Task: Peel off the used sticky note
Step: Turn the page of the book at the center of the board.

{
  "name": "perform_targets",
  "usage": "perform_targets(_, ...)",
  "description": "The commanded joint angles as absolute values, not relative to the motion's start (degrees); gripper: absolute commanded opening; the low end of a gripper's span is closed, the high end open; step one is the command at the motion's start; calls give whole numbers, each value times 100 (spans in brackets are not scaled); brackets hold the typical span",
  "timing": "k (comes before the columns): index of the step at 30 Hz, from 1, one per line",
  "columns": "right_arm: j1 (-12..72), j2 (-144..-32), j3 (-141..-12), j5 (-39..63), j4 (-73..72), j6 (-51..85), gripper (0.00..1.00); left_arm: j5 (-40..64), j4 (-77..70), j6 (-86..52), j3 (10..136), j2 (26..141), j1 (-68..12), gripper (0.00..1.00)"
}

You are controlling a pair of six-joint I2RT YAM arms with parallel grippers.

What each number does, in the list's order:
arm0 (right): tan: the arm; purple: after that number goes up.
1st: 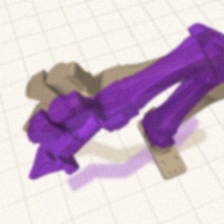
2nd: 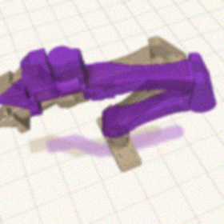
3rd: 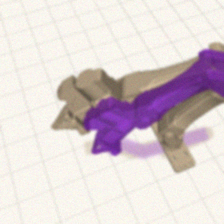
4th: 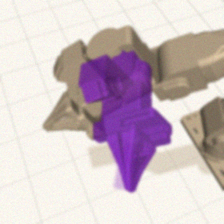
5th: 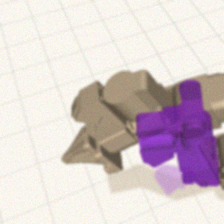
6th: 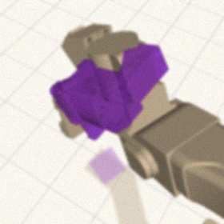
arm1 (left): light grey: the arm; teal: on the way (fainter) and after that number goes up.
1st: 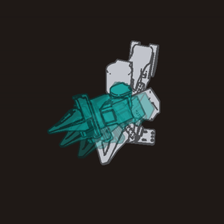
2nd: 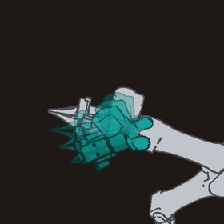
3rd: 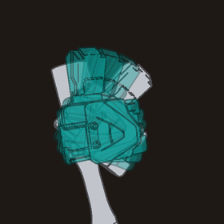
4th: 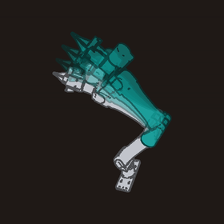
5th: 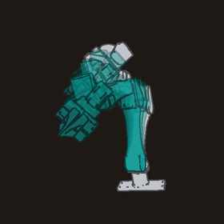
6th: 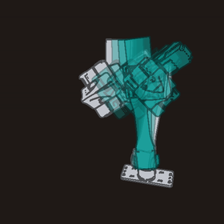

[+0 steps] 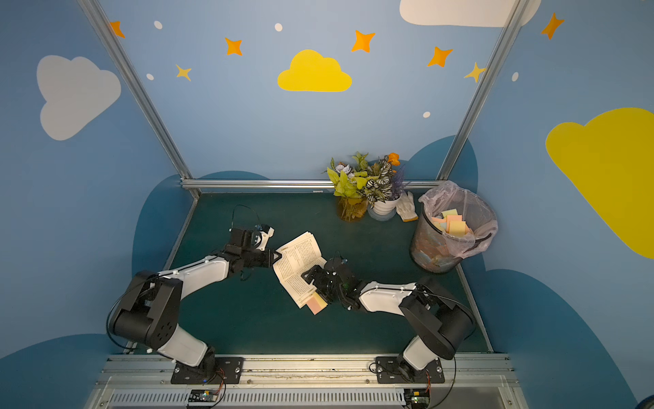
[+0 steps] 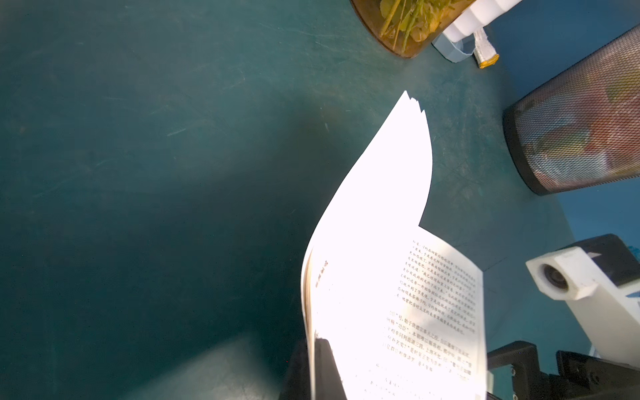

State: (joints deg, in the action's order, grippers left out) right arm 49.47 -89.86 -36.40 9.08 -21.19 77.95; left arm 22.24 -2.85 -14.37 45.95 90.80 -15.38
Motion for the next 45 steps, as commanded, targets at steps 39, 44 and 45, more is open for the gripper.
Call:
perform_targets(39, 3799, -9316, -4967, 1455, -1024, 6695, 98, 3035, -64, -462, 4705, 8973, -2251, 3)
perform_targets(44, 3711, -9538, -5066, 1600, -1012, 6790, 98, 3154, 64, -126, 4761, 8818, -2447, 4)
perform_targets(45, 3697, -9587, -5087, 1612, -983, 6802, 98, 3161, 82, -50, 4767, 8778, -2489, 4)
